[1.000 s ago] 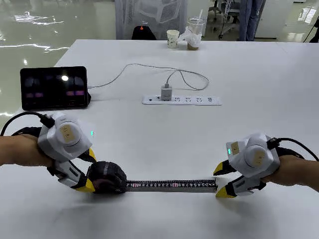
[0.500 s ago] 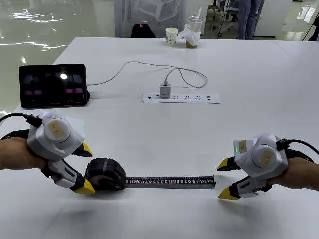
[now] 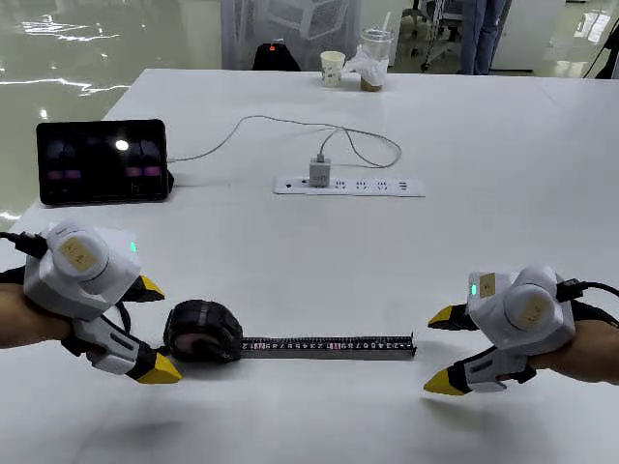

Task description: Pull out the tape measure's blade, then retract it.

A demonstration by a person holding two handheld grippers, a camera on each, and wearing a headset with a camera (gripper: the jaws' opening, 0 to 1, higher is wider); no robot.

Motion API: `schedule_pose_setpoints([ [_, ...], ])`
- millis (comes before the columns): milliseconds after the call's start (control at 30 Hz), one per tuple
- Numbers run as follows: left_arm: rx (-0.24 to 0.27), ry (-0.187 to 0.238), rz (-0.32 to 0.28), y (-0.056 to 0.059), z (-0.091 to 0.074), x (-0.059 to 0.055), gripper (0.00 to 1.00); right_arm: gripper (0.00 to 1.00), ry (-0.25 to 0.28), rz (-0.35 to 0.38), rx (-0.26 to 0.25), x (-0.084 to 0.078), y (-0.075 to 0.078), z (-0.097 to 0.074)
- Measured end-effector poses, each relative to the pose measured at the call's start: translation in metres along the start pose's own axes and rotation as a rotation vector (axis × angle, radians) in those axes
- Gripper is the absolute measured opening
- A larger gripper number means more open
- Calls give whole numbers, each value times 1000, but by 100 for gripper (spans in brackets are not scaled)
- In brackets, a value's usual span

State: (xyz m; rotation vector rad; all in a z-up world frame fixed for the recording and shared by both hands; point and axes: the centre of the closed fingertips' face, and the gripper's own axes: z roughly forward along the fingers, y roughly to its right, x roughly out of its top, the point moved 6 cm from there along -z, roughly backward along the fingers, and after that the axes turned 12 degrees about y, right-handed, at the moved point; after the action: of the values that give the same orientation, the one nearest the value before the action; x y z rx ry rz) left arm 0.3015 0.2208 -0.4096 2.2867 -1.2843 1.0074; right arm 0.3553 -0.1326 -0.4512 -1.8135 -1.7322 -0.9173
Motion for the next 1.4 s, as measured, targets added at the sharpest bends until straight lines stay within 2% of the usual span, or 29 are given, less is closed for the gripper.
schedule_pose_setpoints([
  [267,48,65,-69,7,-4,-1,69,52,43,54,-55,3,-7,-5],
  [767,126,157,-182,24,-11,-7,74,59,118,144,-130,9,-23,-8],
  [1167,165,203,-245,43,-11,-13,77,68,179,199,-177,13,-39,-8],
  [1400,204,237,-268,51,-11,-13,79,75,212,229,-226,16,-43,-11],
])
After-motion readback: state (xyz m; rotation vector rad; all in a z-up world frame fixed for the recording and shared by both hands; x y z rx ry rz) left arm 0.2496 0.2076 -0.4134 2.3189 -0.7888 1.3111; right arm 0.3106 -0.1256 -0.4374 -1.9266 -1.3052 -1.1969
